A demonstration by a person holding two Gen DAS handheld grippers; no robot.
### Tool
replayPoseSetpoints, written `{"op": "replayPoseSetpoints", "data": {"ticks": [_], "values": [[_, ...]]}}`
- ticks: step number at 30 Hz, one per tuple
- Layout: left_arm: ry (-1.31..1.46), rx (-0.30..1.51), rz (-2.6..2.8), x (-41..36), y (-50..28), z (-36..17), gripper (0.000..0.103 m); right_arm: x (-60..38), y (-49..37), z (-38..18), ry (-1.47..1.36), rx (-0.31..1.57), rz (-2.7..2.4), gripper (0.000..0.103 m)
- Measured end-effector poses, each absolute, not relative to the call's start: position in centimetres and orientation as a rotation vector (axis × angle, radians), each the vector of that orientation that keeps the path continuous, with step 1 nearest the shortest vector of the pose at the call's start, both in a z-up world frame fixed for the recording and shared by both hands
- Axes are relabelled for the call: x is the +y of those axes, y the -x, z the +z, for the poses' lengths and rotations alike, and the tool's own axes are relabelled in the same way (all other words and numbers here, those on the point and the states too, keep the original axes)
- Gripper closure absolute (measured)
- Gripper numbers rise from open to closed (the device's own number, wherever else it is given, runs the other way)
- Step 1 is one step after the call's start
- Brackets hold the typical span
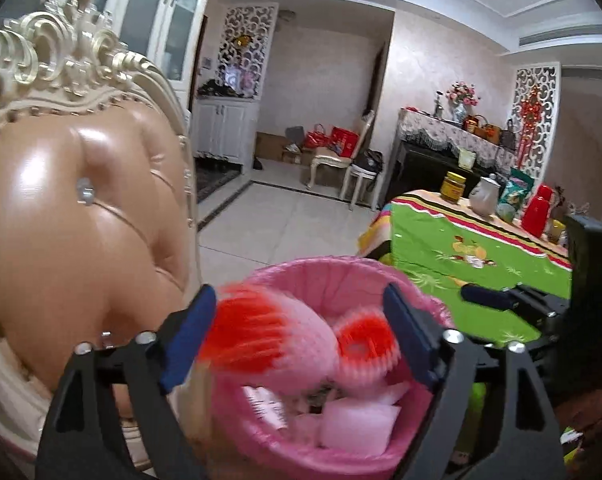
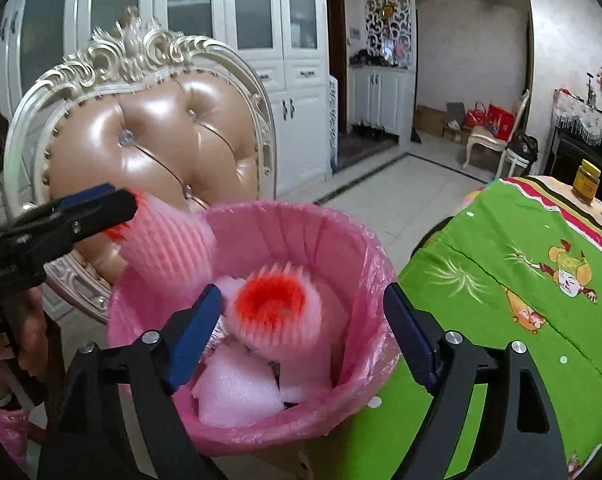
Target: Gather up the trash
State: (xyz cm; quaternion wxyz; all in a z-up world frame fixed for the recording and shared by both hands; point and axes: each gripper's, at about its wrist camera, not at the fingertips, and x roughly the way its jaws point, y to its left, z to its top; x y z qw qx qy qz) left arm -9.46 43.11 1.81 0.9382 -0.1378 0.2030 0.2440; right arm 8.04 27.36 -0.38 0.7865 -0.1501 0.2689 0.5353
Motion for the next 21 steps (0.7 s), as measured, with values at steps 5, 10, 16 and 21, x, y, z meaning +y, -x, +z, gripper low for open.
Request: {"op": "replayPoseSetpoints", "data": {"ticks": [5, 10, 16, 21], "values": [[0.249, 0.408, 0.549, 42.5, 11.8, 1.9, 0.005, 24.3, -7.5, 0.9, 0.286, 0.551, 1.108, 0.024], [0.13, 0.431, 0.546, 39.9, 12.6, 3.0, 0.005, 20.6, -5.9, 2.4, 0.287, 0.517, 1.051, 0.018], [-0.008, 0.444, 0.578, 35.3, 13.5, 3.7, 0.005, 15.0, -3.5, 3.6, 0.234, 0.485, 1.074, 0.018], [0.024, 0.487, 0.652, 32.3, 14.9, 1.3, 0.005, 12.7, -1.7, 2.6, 0.262, 0.468, 1.072, 0.018]]}}
